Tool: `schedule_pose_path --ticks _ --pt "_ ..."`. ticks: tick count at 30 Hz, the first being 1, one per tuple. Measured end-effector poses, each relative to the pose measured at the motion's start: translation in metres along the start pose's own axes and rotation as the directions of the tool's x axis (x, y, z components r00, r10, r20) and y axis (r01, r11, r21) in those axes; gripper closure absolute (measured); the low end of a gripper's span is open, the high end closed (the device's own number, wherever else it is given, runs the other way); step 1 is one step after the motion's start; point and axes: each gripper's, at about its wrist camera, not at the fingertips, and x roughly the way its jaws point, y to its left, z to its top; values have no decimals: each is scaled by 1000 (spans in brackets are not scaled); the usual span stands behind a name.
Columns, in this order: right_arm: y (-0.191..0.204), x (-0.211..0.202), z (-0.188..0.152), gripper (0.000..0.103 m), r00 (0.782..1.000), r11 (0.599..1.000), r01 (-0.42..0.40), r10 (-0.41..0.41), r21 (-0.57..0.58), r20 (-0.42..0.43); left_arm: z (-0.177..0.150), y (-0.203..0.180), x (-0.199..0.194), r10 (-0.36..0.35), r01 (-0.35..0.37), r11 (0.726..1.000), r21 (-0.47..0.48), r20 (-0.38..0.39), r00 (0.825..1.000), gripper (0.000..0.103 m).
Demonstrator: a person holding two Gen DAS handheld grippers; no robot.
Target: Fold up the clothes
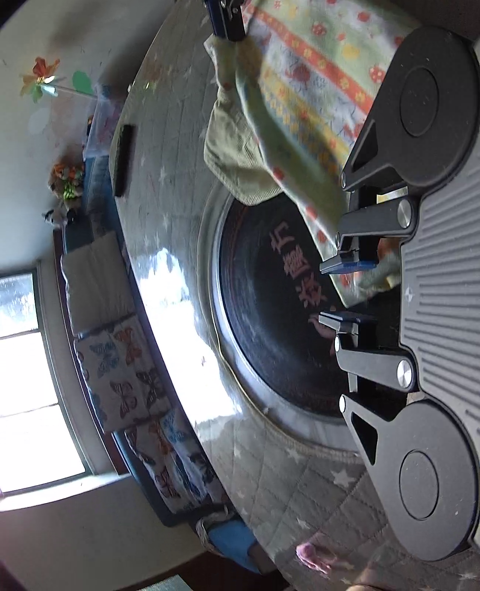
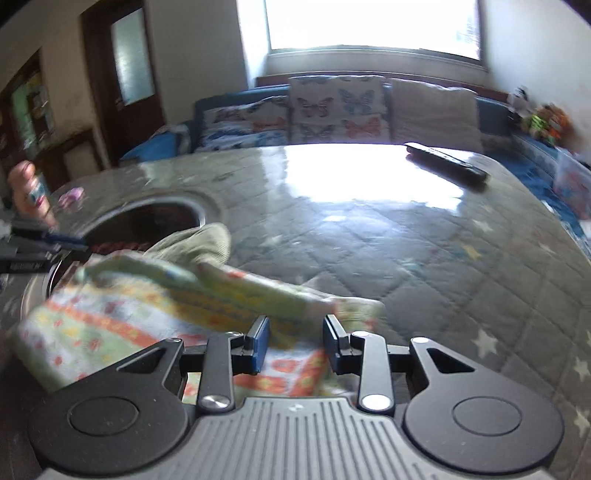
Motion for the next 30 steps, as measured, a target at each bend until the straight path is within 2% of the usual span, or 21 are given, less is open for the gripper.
schedule_pose_path --ticks 3,8,11,15,19,22,26,30 --pt "-6 -6 3 71 1000 999 0 -1 45 25 1 0 -12 -11 12 999 -31 22 1000 78" --pt "14 0 11 72 993 993 -117 117 30 16 11 -29 -20 -132 133 991 -5 56 990 78" --pt "29 14 18 80 985 985 -171 171 20 -4 18 -46 -25 -205 204 979 13 74 976 78" --pt "36 32 27 86 984 984 -178 179 27 -15 28 -66 -5 -242 241 970 21 52 969 78" --pt "30 44 29 93 987 986 -154 156 65 -26 34 -70 21 -242 242 970 -15 10 970 79" --pt "28 46 26 93 989 987 -144 145 71 -17 35 -68 28 -243 243 969 -36 9 970 79" --pt "41 29 24 90 987 987 -161 161 6 2 36 -67 15 -237 238 971 -35 35 971 79" --pt "53 12 23 87 984 982 -177 179 -59 20 31 -70 -9 -254 255 967 -7 75 964 79"
